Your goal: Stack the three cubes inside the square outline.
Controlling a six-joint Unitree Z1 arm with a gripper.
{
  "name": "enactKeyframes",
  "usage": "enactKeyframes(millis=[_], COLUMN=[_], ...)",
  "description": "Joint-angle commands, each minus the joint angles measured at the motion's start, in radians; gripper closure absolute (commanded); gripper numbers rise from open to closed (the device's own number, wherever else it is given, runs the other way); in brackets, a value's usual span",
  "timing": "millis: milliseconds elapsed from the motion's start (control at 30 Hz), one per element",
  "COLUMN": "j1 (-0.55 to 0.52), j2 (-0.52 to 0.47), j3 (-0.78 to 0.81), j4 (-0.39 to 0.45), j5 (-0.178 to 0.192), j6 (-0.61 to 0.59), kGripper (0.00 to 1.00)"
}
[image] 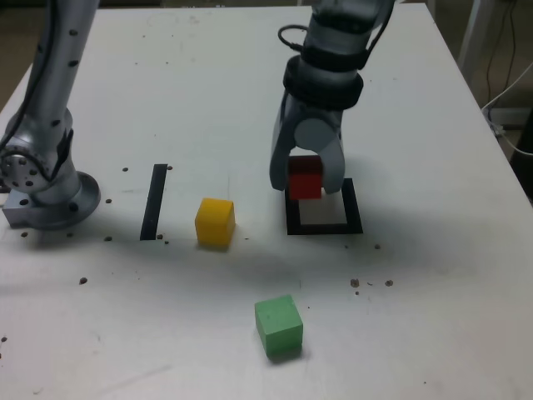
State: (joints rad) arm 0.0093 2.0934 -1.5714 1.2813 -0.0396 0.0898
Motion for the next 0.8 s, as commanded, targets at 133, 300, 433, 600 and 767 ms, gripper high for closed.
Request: enactKeyframes(millis=[133,300,433,600,767], j1=[-0.002,-0.002,-0.002,-0.002,-0.002], j2=[0.031,0.042,0.050,0.057,0.060], j3=[-0.003,-0.002,0.001,0.006,0.020], j4=[-0.030,-0.040,-0.051,-0.062,-0.081], j5=[-0.006,-0.012,-0.019,-0.019,-0.016], j6=[-0.005,-0.005,-0.005,-0.005,-0.004], kGripper=[0.77,0.77,0.77,0.69,0.16])
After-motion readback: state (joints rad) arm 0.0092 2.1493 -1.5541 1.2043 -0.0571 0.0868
